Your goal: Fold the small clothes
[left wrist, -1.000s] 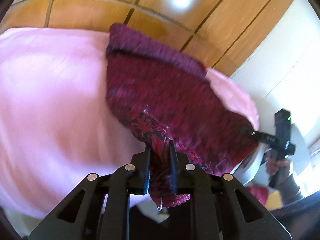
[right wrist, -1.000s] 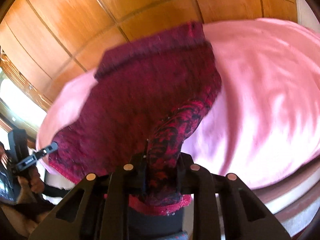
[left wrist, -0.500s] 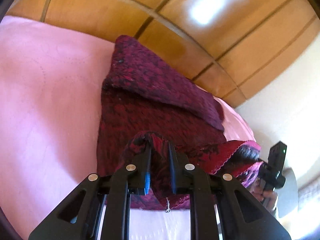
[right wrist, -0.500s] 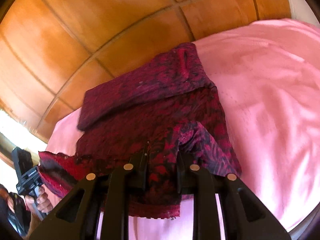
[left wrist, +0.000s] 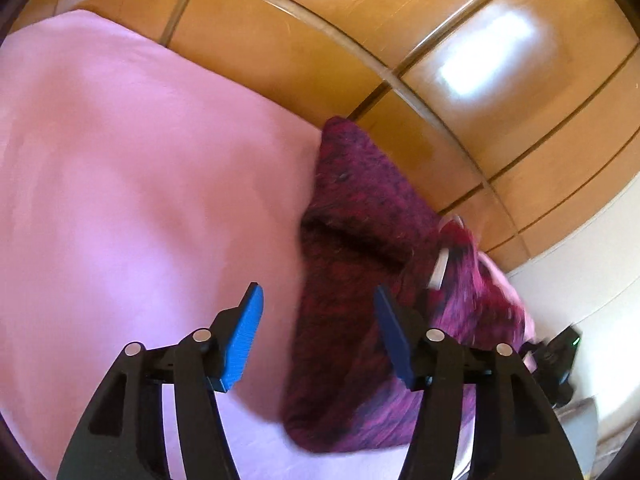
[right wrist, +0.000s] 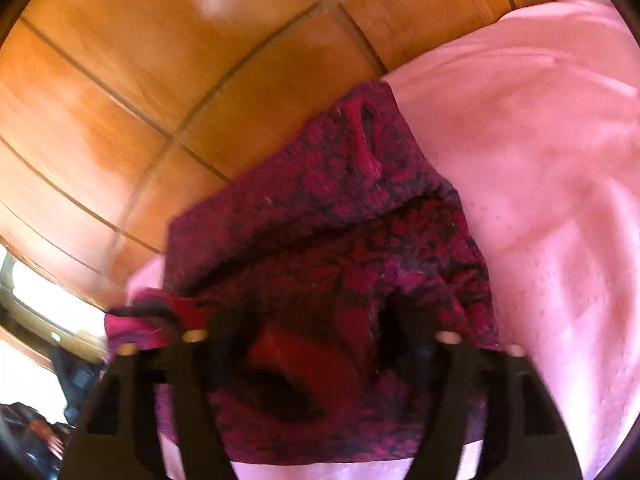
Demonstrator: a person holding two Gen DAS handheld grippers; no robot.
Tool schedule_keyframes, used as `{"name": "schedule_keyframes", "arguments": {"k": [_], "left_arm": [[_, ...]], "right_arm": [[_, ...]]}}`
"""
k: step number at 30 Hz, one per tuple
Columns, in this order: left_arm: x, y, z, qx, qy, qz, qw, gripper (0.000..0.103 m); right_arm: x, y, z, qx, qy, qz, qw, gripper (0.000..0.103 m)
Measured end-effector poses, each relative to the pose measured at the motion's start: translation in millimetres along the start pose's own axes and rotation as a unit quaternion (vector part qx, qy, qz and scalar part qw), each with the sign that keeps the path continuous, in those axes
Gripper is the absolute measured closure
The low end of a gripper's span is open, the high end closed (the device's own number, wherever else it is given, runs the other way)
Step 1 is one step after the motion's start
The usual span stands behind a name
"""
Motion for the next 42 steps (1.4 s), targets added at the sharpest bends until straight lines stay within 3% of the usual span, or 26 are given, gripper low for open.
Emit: {"name": "schedule_keyframes", "arguments": {"k": [2,3,5,7,9,12,16,20,21,22,24,25,29,36,42], "left_arm": [[-10,-1,-18,0.027,0.008,-0.011,0.9996,0.042],[-12,-2,-25,0.034,0.008,-0.017,0.9992,0.036],[-19,-6,-39,0.041,0.009,-0.04,0.9983,0.034],[-22,-8,-51,0.048,0.013,-0.05,0.9975,0.034],[-18,-16,-64,0.062,0.025,-0.066,0.9956,0.034],[-8,-24,-72,0.076,0.039,-0.074,0.9936,0.034],[1,-35,-69,0.086,0.041,-0.089,0.9914,0.034],[10,-35,-63,0.088,0.047,-0.088,0.9912,0.035],[12,-35,-62,0.086,0.051,-0.086,0.9913,0.045],[15,-33,-63,0.085,0.057,-0.085,0.9912,0.06],[15,-30,-62,0.086,0.062,-0.073,0.9917,0.077],[14,-30,-61,0.085,0.059,-0.071,0.9921,0.083],[-4,-30,-68,0.075,0.052,-0.085,0.9922,0.09],[-46,-43,-89,0.089,0.045,-0.1,0.99,0.092],[-85,-51,-136,0.094,0.076,-0.106,0.987,0.092]], "right_arm": [[-19,1,10,-0.004,-0.046,-0.012,0.999,0.004],[-29,2,11,-0.004,-0.059,-0.008,0.998,0.004],[-43,-1,9,-0.005,-0.061,0.002,0.998,0.004],[-55,-7,3,-0.025,-0.067,-0.012,0.997,0.012],[-59,-11,-15,-0.061,-0.049,-0.028,0.997,0.028],[-52,-24,-38,-0.117,-0.033,-0.08,0.989,0.036],[-35,-35,-40,-0.151,-0.037,-0.124,0.98,0.043],[-14,-41,-29,-0.143,-0.028,-0.123,0.982,0.046],[-10,-42,-29,-0.149,-0.023,-0.127,0.98,0.056],[-11,-44,-30,-0.153,-0.019,-0.131,0.979,0.059],[-13,-43,-32,-0.165,-0.016,-0.152,0.974,0.077],[-18,-41,-34,-0.167,-0.017,-0.155,0.974,0.08],[-40,-36,-45,-0.157,-0.014,-0.145,0.977,0.09],[-89,-28,-81,-0.119,0.005,-0.09,0.989,0.091],[-125,-50,-128,-0.087,0.043,-0.09,0.991,0.091]]}}
Point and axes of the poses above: each gripper's, at about its wrist camera, not at the fingertips, and x roughly the way its jaws point, y to its left, z to its top, the point moved 10 cm from there along x, roughly the way its jaws point, and after that the axes turned 12 degrees about x, right-handed, at the moved point
